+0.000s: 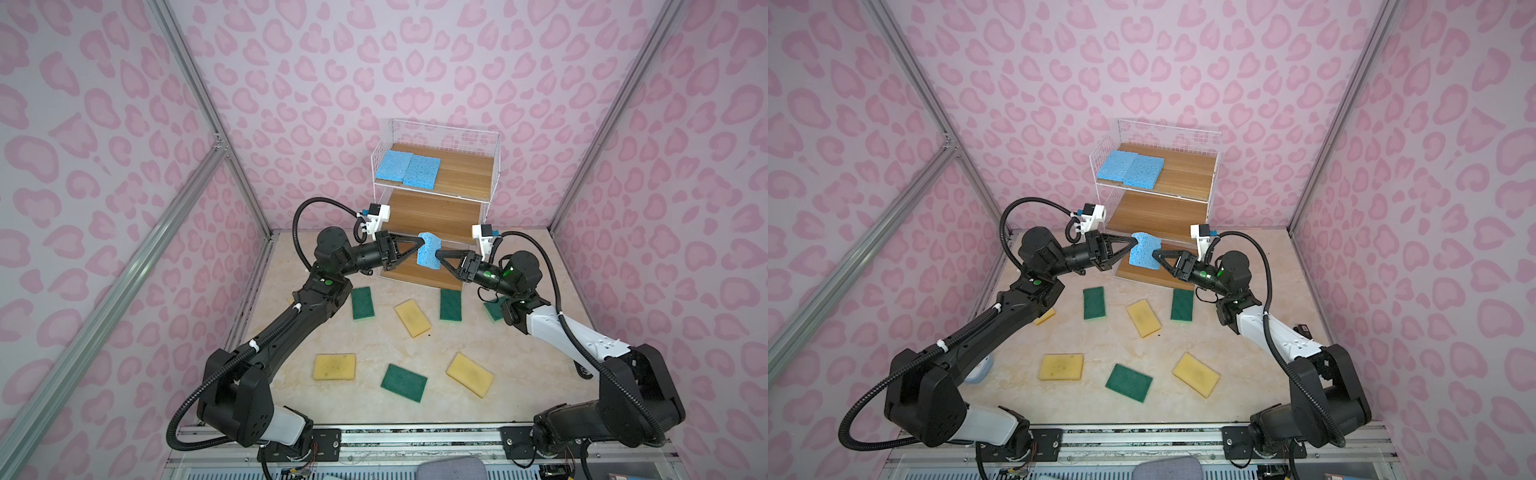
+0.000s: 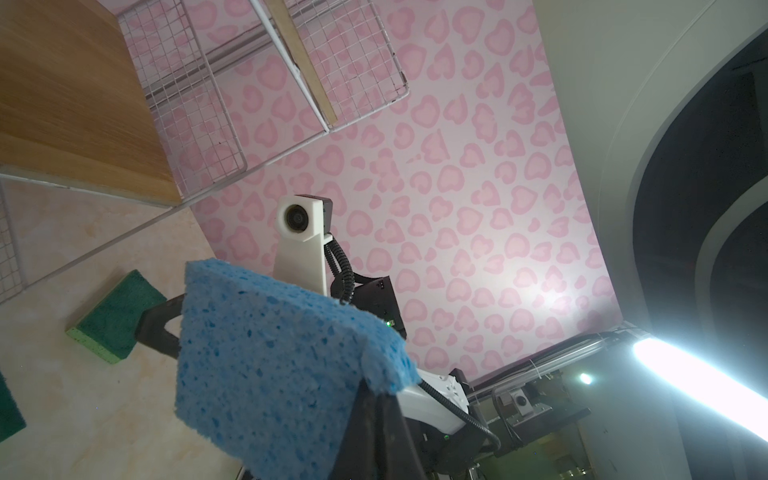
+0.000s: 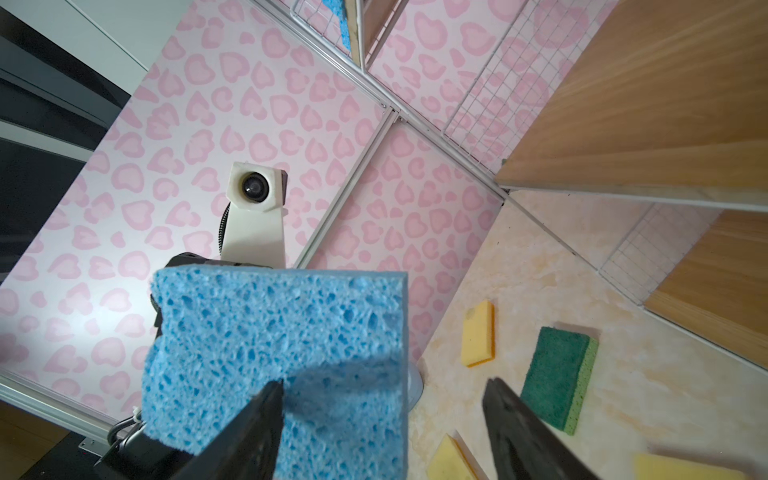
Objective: Place and organize the cleaning sponges onto the shelf
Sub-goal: 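Hold the blue sponge between both grippers in front of the shelf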
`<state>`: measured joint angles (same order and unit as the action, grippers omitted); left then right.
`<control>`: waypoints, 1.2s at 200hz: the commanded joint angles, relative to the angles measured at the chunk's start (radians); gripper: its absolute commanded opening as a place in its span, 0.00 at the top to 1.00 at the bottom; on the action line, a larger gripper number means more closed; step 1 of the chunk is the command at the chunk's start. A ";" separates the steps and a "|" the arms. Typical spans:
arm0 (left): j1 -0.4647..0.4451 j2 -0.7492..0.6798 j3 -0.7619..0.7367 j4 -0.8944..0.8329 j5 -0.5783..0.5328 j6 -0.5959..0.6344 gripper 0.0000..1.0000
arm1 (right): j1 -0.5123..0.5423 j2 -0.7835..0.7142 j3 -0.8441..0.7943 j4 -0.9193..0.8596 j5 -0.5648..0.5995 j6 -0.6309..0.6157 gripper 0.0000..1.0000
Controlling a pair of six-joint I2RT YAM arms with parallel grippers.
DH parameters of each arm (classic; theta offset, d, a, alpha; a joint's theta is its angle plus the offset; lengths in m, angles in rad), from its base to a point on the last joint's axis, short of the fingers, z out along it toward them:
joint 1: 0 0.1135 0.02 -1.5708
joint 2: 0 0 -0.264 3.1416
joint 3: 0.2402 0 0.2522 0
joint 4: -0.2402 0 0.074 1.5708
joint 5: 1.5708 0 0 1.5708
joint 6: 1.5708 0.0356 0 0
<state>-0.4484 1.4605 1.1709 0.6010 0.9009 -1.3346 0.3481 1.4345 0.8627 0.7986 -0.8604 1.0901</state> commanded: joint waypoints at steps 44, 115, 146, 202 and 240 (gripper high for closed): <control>-0.005 -0.026 0.001 0.059 0.009 -0.008 0.96 | 0.003 0.093 0.024 0.283 -0.021 0.161 0.34; -0.003 -0.001 -0.005 0.077 0.012 -0.012 0.96 | 0.017 0.087 0.035 0.232 -0.011 0.113 0.83; 0.000 -0.004 -0.007 0.072 0.012 -0.010 0.96 | 0.016 0.060 0.028 0.153 0.002 0.057 0.97; 0.011 -0.018 -0.031 0.062 0.009 -0.003 0.96 | 0.015 -0.001 0.034 -0.036 0.031 -0.064 1.00; 0.020 -0.014 -0.028 0.046 0.021 0.010 0.96 | 0.011 -0.036 0.039 -0.108 0.038 -0.104 1.00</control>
<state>-0.4362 1.4525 1.1412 0.6407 0.9092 -1.3415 0.3637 1.4181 0.8940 0.7345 -0.8249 1.0401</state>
